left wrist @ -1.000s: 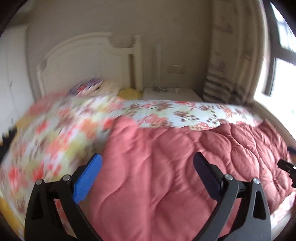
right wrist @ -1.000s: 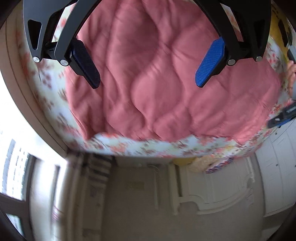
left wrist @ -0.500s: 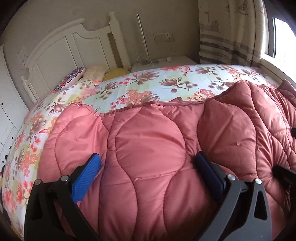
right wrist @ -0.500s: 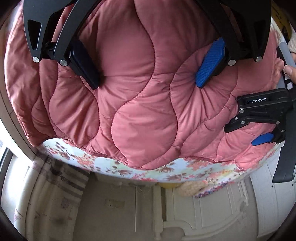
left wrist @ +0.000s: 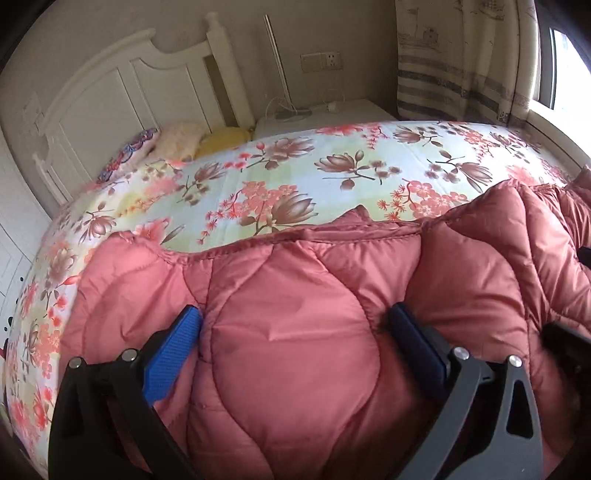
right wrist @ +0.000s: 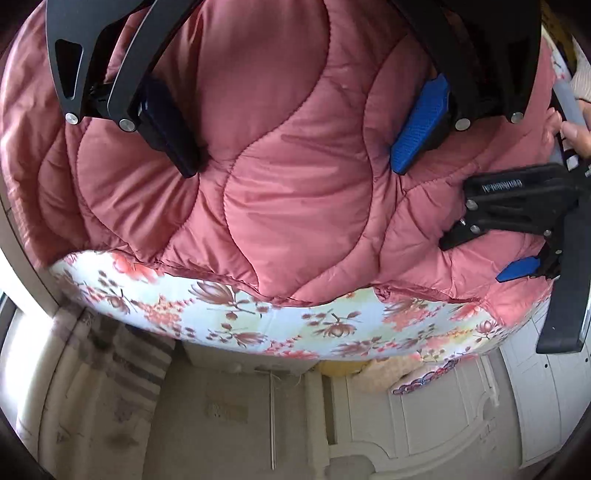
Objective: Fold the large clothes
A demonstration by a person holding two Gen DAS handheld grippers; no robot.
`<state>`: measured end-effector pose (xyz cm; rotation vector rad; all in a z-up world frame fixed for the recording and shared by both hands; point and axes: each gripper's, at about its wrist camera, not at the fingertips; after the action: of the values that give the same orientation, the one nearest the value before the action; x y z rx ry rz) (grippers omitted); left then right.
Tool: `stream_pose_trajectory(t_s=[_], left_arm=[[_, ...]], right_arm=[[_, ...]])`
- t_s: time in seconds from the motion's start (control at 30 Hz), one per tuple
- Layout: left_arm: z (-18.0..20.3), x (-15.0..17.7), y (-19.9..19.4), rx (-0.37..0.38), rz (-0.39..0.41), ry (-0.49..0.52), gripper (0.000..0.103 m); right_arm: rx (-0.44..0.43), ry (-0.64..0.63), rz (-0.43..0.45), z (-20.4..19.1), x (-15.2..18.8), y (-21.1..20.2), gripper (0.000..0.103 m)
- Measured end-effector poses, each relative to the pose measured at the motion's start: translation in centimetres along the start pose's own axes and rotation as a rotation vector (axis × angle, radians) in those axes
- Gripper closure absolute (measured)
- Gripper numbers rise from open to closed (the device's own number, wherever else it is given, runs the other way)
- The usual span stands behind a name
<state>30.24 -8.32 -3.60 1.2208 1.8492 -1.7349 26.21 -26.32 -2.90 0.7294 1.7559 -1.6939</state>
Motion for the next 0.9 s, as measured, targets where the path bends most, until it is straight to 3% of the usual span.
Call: stream_pose_trajectory(t_s=[0.07,0.2,0.27,0.33,0.43,0.73,0.8,0.9], left_arm=[[0.2,-0.8,-1.2,-0.007,0.045,0.037,0.002],[-0.3,-2.6,-2.0,-0.032,0.125,0.06,0.002],[-0.9,-2.5,0.0,-0.045,0.085,0.03,0.002],[-1.4,-1.3,3.2,-0.006,-0.031,-0.021,0.002],[-1.7,-1.4,3.2,-0.004,-0.023,-0.037,0.002],[-2.1,-1.2,3.7,0.026,-0.03,-0.063,0.002],[-2.3,-1.1,3.8,0.026,-0.029,-0.063,0.002],[-2.2,-1.1,3.8,0.033,-0.029,-0.069,0.002]], right_arm=[[0.018,-0.021,-0.02,-0.2,-0.7,-0.3,0.005],[-0.01,-0.028,0.035,-0.8,-3.3,-1.0,0.005],[-0.002,-0.054,0.04,-1.5,-3.9,0.2,0.005],[0.004,-0.048,-0.045,-1.7,-3.1,3.6,0.004],[-0.045,0.019,-0.038,-0.9,-2.9,4.6,0.004],[-0.072,0.037,-0.056,-0.4,-3.0,4.5,0.005],[-0.016,0.03,-0.05,0.3,-3.7,3.3,0.005],[0.128,0.108,0.033,4.3,-4.5,0.6,0.005]])
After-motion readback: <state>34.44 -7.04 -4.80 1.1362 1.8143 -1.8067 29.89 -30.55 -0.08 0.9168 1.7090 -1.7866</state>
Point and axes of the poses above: each gripper's, at about its wrist camera, not at the fingertips, and y roughly the way its jaws point, z to its right, x to its underside, and after that the axes turned 8 degrees about z, right-handed
